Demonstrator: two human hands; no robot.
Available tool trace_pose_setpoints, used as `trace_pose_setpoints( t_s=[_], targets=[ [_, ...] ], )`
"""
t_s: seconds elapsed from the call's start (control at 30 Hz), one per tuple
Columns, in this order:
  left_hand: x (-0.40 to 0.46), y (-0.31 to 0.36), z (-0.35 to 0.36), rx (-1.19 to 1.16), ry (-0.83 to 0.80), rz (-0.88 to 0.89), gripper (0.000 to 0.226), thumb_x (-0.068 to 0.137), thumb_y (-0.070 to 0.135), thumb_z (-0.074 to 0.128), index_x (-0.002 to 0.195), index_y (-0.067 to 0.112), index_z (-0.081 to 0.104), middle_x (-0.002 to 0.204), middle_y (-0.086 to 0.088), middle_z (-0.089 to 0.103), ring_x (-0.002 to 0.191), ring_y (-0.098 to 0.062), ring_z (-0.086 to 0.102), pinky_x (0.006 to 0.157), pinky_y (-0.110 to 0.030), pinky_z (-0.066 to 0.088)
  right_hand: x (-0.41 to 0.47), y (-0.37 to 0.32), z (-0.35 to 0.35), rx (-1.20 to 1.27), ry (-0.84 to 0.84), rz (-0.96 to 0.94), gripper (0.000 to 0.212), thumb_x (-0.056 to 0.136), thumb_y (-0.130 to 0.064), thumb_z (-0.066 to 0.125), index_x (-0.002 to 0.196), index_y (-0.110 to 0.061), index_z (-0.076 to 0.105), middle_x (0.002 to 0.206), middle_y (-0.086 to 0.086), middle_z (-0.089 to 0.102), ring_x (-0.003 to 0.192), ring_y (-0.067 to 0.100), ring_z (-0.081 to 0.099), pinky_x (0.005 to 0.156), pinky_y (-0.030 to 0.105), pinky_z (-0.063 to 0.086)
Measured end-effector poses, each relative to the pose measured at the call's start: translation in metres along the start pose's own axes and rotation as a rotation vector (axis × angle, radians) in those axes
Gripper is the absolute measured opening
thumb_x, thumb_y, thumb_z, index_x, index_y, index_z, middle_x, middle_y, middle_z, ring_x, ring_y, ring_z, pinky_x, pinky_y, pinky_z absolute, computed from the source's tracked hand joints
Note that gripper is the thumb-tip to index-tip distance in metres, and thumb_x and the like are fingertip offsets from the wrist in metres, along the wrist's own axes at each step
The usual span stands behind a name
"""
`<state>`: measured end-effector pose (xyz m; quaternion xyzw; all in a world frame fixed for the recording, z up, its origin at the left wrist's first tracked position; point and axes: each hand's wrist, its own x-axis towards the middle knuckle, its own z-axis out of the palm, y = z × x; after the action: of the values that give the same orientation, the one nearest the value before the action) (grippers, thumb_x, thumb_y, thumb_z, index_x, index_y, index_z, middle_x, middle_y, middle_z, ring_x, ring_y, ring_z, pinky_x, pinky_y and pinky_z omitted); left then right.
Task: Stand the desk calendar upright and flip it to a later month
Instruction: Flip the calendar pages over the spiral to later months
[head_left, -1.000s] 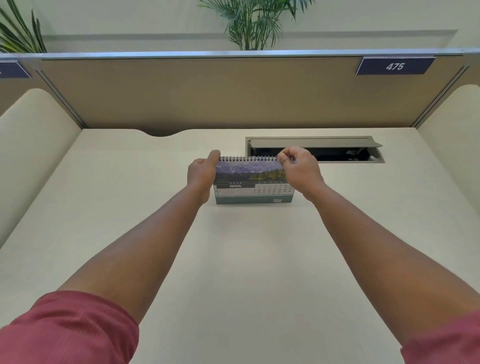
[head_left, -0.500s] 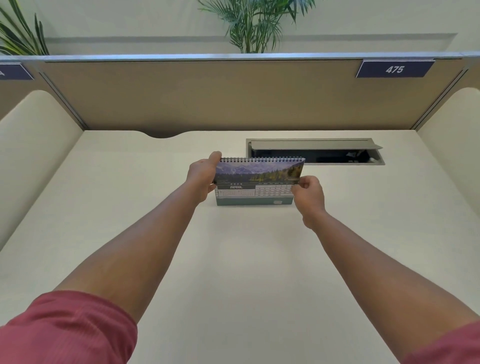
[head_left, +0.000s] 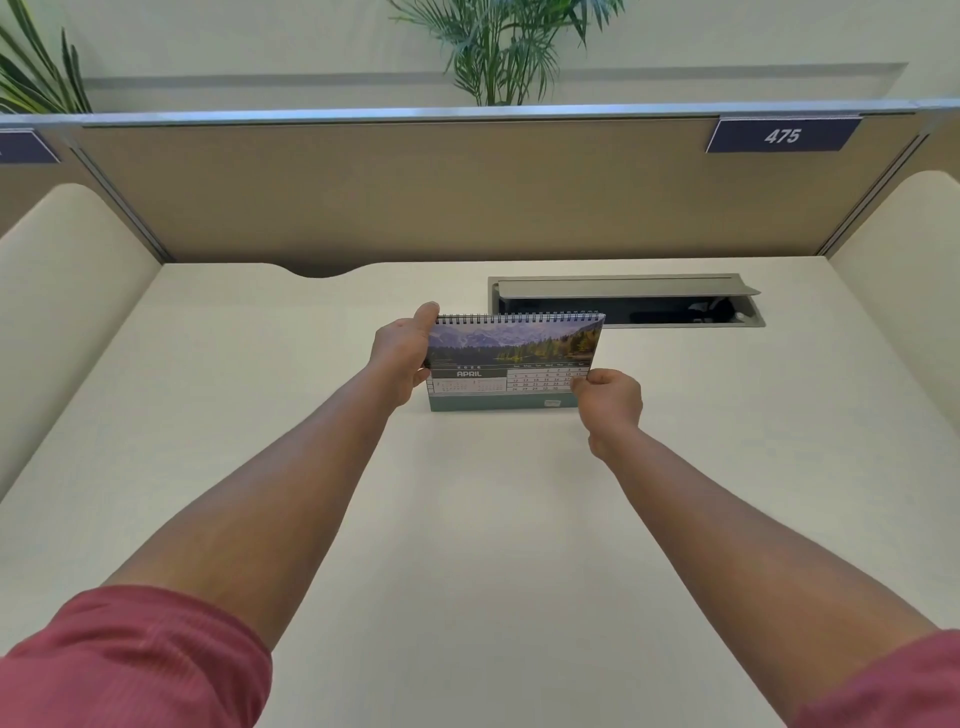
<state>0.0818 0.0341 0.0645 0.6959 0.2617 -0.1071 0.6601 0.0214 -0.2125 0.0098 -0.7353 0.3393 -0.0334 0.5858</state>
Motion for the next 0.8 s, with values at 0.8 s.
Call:
trace_pose_setpoints(
  t_s=[0.8],
  targets=[
    [-0.0009, 0.0014, 0.0006, 0.009, 0.008, -0.002, 0.04, 0.093, 0.056, 0.063, 0.101, 0.017, 0.064, 0.097, -0.006, 0.08, 0.093, -0.023, 0.073, 0.072, -0.033, 0.055, -0.0068, 0.0052, 0.001, 0.09, 0.042, 0.008, 0.018, 0.095, -0.018, 0.075, 0.106, -0.019, 0.061, 0.102, -0.002, 0.063, 0.086, 0.018, 0.06, 0.06, 0.022, 0.041]
  ],
)
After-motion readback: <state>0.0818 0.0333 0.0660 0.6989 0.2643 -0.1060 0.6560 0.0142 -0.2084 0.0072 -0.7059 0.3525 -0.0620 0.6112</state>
